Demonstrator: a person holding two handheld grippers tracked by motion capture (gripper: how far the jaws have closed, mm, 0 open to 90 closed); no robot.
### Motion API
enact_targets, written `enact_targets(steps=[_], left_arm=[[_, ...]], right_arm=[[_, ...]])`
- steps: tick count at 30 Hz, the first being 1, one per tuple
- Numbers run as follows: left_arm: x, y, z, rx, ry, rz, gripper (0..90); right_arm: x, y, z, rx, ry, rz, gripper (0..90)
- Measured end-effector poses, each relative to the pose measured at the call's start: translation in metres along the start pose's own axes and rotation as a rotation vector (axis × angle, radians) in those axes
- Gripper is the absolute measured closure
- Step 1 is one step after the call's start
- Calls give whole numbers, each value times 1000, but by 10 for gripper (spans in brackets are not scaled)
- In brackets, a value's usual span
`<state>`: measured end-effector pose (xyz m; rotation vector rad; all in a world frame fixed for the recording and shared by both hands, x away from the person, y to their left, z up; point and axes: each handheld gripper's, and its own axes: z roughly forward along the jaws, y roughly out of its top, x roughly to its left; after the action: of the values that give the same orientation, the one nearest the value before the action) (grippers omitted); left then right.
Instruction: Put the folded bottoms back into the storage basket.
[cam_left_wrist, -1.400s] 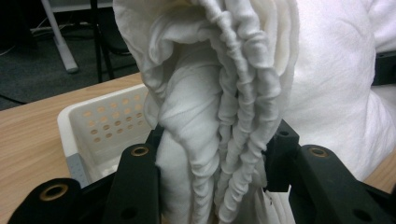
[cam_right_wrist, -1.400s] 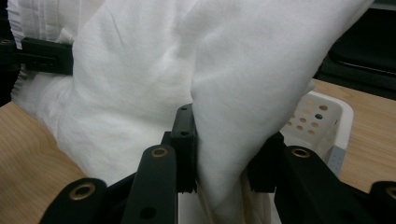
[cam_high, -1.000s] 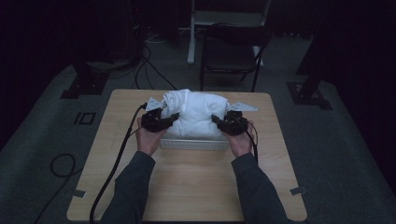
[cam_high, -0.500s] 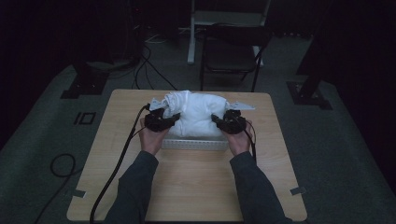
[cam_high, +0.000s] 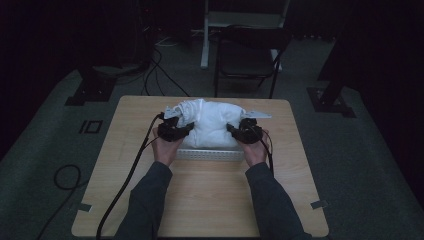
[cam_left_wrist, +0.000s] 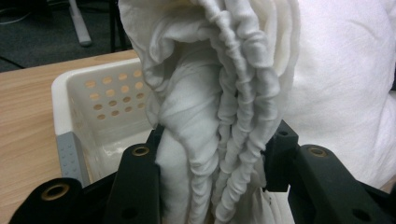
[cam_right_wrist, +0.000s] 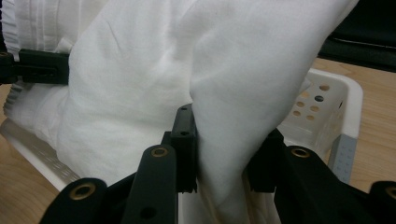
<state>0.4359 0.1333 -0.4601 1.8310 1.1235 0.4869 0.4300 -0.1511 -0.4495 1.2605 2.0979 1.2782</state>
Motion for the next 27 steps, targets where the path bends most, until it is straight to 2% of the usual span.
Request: enact_targets(steps=[27], left_arm=[[5,-5,14,35,22,-29,586]], right_arm=[[-5,-5,16,32,-8,17,692]])
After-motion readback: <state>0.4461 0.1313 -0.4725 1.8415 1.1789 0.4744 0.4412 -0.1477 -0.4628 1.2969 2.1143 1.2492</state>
